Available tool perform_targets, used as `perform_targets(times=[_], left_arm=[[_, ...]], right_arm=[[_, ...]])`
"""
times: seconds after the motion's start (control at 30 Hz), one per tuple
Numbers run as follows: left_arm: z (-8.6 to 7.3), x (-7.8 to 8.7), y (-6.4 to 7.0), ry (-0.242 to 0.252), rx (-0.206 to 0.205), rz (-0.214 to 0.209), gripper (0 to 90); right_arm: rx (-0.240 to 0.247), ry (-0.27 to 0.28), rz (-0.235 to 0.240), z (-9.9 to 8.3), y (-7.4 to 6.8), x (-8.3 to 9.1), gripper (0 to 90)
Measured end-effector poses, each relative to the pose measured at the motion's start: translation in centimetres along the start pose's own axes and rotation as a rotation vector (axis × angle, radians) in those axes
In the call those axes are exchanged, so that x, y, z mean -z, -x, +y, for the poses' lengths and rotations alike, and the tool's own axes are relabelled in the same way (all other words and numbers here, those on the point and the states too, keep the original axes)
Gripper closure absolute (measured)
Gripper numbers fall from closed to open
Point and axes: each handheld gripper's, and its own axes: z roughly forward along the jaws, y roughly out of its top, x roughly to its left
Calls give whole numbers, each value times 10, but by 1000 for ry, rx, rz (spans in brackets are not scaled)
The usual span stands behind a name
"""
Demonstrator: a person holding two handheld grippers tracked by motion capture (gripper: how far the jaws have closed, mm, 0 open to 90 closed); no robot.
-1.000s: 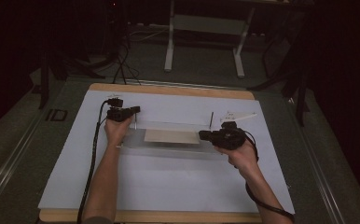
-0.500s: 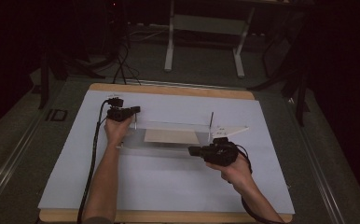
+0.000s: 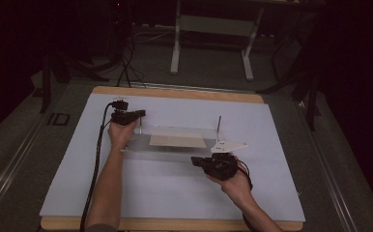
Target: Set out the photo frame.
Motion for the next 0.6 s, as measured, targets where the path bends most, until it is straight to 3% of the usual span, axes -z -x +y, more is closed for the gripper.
perform_targets(times=[0.1,0.37,0.6], left_arm=[[1,-1,0,-6,0,6,848],[2,-1,-2,-8,41,-6,844],[3,-1,0,-23,30,4,841]], right_arm=[[38,23,-61,1,-3,1,900],[21,70,-74,6,0,3,900],[22,84,-80,9,2,3,900]])
